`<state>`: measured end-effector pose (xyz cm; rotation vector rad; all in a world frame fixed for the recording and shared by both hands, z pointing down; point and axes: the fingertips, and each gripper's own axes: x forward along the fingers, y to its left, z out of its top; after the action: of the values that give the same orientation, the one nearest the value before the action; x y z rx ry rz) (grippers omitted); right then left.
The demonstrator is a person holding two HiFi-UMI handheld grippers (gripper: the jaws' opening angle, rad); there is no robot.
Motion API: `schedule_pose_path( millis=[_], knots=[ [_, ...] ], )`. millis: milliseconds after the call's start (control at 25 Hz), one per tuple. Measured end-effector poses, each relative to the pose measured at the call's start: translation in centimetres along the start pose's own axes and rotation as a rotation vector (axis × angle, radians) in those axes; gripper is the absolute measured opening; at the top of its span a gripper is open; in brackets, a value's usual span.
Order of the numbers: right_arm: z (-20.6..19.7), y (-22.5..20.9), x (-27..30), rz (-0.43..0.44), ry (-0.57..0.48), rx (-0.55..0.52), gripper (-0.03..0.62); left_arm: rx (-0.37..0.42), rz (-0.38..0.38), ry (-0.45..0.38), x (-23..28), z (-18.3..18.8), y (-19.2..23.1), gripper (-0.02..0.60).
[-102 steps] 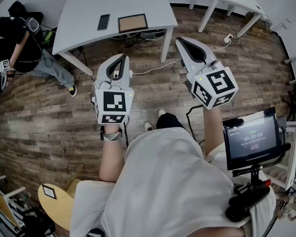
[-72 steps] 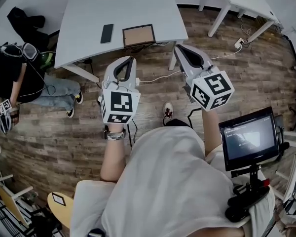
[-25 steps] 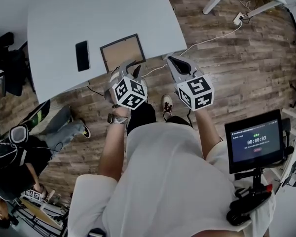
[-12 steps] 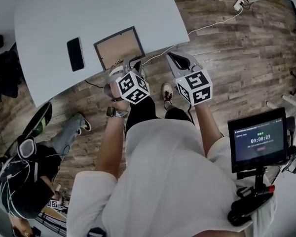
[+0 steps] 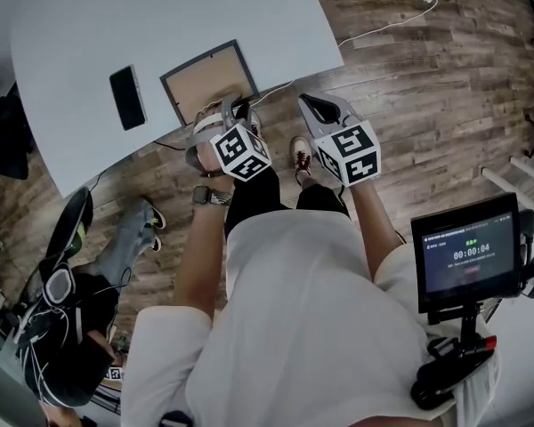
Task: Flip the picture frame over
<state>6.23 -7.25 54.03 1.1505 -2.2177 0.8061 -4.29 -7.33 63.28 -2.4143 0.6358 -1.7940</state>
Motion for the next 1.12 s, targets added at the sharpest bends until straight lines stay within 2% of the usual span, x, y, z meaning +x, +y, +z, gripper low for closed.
schedule_pose_path(
  millis=[160, 320, 480, 880, 1120],
  knots=[
    [-0.4, 0.2, 0.0, 0.007, 0.008, 0.005, 0.002, 0.042, 0.044, 0.026, 0.5, 0.0, -0.5, 0.111],
    [-0.7, 0.4, 0.0, 0.013, 0.012, 0.004, 0.002, 0.071, 0.125, 0.032, 0.5, -0.2, -0.6, 0.117],
    [-1.2, 0.4, 0.0, 0.014, 0.025, 0.006, 0.002, 0.072, 0.177, 0.031, 0.2, -0.1, -0.4, 0.112],
    [-0.8, 0.2, 0.4, 0.011, 0.018, -0.001, 0.003, 0.055, 0.144, 0.017, 0.4, -0.2, 0.0, 0.091],
    [0.5, 0.7, -1.8, 0.001, -0.008, -0.007, 0.002, 0.019, 0.151, -0.046, -3.1, 1.8, 1.1, 0.077]
  ],
)
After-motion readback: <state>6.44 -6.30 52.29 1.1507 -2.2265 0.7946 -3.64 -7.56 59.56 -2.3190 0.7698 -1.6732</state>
